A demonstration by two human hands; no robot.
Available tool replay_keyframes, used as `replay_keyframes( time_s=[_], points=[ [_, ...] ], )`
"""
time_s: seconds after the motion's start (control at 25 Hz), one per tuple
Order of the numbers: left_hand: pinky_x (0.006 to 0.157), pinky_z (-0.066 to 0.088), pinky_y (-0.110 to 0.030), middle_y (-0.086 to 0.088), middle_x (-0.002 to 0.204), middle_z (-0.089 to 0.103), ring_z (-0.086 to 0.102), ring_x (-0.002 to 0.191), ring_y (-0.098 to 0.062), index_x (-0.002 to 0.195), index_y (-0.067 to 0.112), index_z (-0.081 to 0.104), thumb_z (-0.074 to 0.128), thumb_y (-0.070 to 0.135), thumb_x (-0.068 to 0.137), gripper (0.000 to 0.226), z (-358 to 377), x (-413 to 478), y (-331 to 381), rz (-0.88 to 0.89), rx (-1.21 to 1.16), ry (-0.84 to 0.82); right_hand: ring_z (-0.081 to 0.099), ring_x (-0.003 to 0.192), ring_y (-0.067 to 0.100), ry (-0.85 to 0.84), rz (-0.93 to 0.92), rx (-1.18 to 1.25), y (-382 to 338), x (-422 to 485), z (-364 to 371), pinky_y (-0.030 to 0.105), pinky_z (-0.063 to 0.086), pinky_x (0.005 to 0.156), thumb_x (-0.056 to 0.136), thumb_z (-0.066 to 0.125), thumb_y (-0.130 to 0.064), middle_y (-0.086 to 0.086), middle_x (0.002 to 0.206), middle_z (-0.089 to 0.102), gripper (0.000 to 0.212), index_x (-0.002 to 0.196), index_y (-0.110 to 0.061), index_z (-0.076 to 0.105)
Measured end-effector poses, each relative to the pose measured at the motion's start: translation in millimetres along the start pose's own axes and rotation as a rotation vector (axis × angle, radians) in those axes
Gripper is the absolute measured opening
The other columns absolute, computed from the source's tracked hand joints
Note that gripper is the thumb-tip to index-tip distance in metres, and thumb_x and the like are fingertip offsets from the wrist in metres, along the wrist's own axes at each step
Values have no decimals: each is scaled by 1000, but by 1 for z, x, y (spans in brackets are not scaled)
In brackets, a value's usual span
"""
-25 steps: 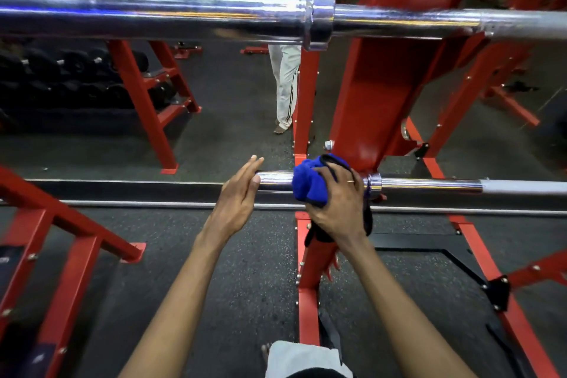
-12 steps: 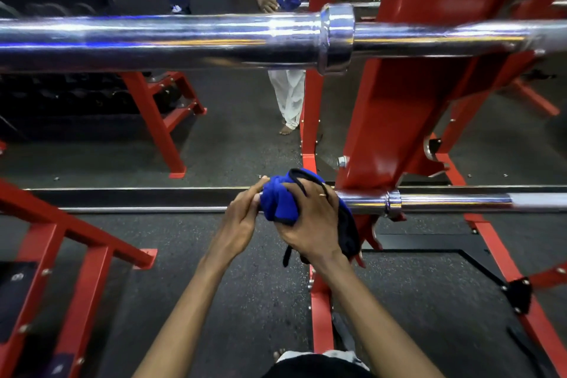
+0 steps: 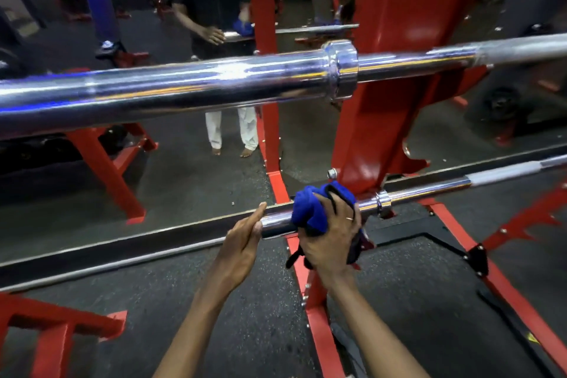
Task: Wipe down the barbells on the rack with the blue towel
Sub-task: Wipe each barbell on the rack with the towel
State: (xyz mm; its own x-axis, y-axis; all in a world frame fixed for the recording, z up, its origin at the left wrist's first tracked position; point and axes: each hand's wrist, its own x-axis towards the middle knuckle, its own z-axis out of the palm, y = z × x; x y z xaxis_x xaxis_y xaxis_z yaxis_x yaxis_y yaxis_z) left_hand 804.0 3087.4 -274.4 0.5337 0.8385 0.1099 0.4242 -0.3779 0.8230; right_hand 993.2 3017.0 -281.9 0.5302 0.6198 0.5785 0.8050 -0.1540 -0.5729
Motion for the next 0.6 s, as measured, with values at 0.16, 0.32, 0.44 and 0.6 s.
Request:
replay_keyframes(
  time_s=[0.16,0.32,0.44,0.6],
  points=[
    [104,39,-26,-2,149,53,50,137,-18,157,31,31,31,55,104,58,-7,8,-5,28,24,-85,46,139,20,-105,-35,43,-30,-26,12,57,25,118,60,73,-41,-2,140,56,75,133,-29,62],
    [100,37,-28,-11,148,55,52,135,-26,158,21,31,35,36,108,52,-9,8,-4,84,119,-98,32,147,19,-54,136,171,-42,-58,16,47,28,121,68,62,-27,0,152,38,86,152,-25,44],
    [104,36,-29,-12,148,54,50,136,-26,156,17,36,37,31,109,50,-14,8,0,129,145,-96,27,150,21,131,572,383,-68,-49,24,24,21,119,81,72,-15,17,162,27,94,162,-22,23],
    [117,28,-28,-6,159,41,37,147,-18,157,15,35,36,30,109,50,-17,7,3,134,118,-126,68,103,27,502,1193,926,-65,6,20,28,54,84,89,74,-21,19,118,70,41,123,-2,64]
  ],
)
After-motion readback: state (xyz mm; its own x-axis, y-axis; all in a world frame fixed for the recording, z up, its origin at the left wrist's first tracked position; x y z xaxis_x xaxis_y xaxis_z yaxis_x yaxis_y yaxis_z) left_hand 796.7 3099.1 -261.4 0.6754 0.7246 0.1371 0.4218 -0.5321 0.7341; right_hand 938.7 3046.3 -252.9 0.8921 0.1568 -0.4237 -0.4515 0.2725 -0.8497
